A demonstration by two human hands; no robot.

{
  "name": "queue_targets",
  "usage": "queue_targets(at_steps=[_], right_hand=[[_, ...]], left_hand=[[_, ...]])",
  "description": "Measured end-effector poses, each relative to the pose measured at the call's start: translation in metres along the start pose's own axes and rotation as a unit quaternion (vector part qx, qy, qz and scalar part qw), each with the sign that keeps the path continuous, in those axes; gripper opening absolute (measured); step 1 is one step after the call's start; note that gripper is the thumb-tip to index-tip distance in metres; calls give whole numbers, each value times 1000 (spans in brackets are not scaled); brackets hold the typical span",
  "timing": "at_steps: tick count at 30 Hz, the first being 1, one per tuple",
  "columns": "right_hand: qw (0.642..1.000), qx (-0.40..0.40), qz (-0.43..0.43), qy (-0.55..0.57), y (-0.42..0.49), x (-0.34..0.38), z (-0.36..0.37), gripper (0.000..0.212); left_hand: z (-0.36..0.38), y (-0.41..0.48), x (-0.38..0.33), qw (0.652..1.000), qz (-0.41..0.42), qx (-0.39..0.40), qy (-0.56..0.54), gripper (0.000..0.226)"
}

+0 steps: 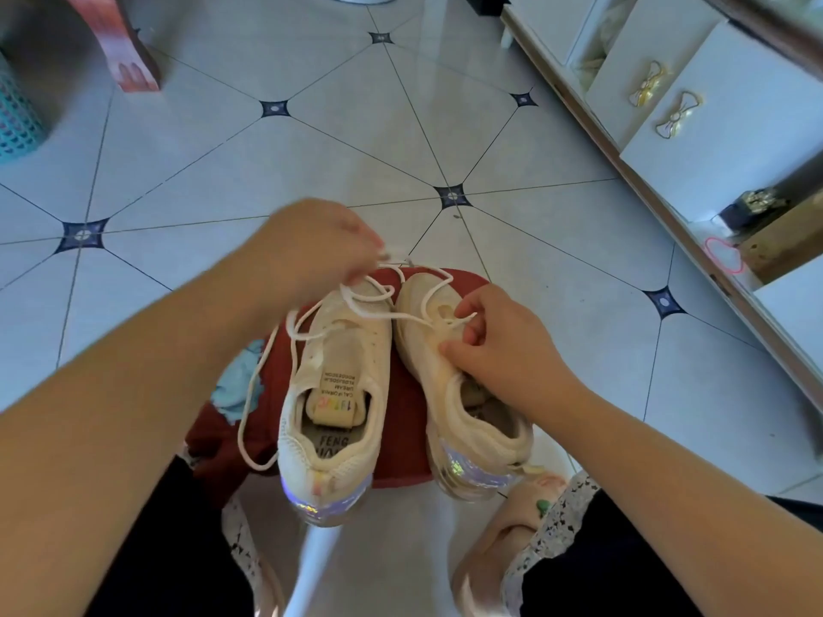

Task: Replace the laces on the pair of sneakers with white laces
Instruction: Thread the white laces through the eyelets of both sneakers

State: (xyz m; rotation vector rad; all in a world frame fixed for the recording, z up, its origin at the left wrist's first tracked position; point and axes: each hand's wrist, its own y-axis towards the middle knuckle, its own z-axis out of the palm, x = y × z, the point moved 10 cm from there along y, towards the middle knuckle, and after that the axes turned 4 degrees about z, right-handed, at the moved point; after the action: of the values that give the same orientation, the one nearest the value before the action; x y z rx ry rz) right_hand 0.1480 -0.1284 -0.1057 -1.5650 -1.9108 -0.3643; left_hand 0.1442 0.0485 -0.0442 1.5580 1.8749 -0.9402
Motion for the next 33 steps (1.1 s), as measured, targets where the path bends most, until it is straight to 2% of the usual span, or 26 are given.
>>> queue_targets(at_steps=[3, 7, 14, 17, 19, 21, 23, 26, 27, 28, 30, 32, 33], right_hand=[[1000, 2, -1, 13, 1, -2, -2, 34], [1000, 3, 1, 20, 2, -5, -1, 34], [999, 24, 24, 19, 6, -11, 5, 35], [999, 28, 39, 18, 8, -14, 7, 36], [998, 27, 45, 20, 8, -16, 8, 35], [998, 30, 51, 24, 8, -17, 10, 36], [997, 31, 58, 26, 9, -19, 10, 38], [997, 29, 67, 29, 10, -21, 9, 44], [997, 30, 66, 32, 10, -21, 9, 45], [997, 30, 62, 34, 9, -20, 9, 46], [997, 30, 51, 39, 7, -17, 8, 46], [998, 28, 44, 46, 5, -15, 8, 46], [998, 27, 42, 48, 5, -15, 8, 46]], left_hand=[[45, 1, -8, 988, 86, 51, 121, 9], [78, 9, 1, 970, 116, 65, 204, 20], [85, 12, -2, 962, 130, 78, 227, 23], [56, 13, -9, 988, 97, 43, 111, 15], [30, 10, -10, 997, 62, 13, -34, 16], [7, 5, -17, 982, 81, 9, -171, 22], [-10, -3, -30, 960, 130, 29, -246, 13], [-12, -13, -45, 921, 183, 114, -324, 6], [-4, -16, -49, 921, 187, 152, -307, 6], [8, -19, -48, 933, 183, 188, -246, 9], [39, -19, -32, 955, 158, 249, -14, 18], [61, -13, -9, 929, 142, 263, 220, 27], [68, -11, -5, 914, 151, 255, 277, 35]])
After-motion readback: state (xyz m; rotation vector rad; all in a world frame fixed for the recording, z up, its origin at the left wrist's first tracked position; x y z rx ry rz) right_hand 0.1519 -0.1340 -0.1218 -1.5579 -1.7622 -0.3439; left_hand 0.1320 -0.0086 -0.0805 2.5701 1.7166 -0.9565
